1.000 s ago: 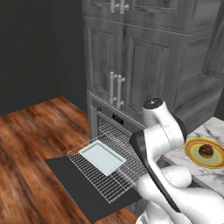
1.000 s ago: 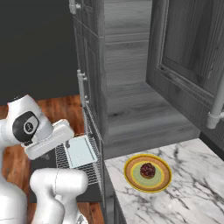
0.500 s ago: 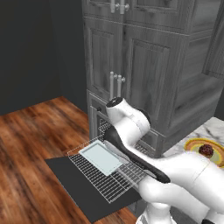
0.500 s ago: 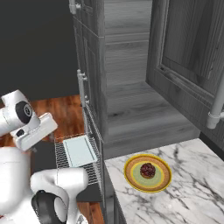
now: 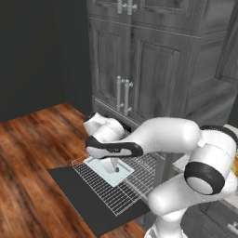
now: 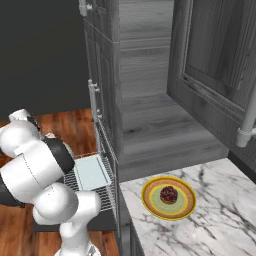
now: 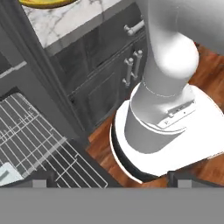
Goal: Take the baked cake out of the oven and place it on the plate for cooling. Then close the oven door.
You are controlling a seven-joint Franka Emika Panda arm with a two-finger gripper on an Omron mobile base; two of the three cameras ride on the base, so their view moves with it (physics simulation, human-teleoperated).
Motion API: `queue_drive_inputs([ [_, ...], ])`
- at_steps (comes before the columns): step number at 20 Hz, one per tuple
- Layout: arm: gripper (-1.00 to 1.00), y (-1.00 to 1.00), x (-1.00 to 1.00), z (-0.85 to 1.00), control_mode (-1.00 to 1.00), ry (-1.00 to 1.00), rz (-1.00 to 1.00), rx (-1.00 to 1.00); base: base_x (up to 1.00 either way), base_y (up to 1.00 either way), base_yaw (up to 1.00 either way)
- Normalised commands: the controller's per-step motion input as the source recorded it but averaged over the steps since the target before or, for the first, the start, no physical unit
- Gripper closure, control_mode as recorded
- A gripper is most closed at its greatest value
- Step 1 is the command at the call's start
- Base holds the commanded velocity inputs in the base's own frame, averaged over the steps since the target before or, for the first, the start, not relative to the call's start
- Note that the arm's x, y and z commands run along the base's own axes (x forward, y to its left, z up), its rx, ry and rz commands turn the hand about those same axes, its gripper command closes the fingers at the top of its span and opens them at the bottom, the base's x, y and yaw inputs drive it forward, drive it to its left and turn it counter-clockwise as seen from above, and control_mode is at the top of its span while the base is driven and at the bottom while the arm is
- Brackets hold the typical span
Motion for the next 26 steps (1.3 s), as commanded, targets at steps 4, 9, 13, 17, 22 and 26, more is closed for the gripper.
queue_drive_inputs([
  [4, -1.00, 0.19, 0.51, -0.69, -1.00, 0.05, 0.37, -0.05, 0.00, 0.00, 0.00],
  [9, -1.00, 0.03, 0.69, -0.63, -1.00, 0.11, 0.37, -0.01, 0.00, 0.00, 0.00],
  [13, -1.00, 0.04, 0.25, -0.70, -1.00, 0.11, 0.33, 0.00, 0.00, 0.00, 0.00],
  [17, -1.00, 0.00, 0.18, -0.60, -1.00, 0.16, 0.25, 0.00, 0.00, 0.00, 0.00],
  [22, -1.00, 0.06, 0.46, -0.47, -1.00, 0.12, 0.17, 0.00, 0.00, 0.00, 0.00],
  [26, -1.00, 0.23, 0.55, -0.67, -1.00, 0.16, 0.11, 0.00, 0.00, 0.00, 0.00],
])
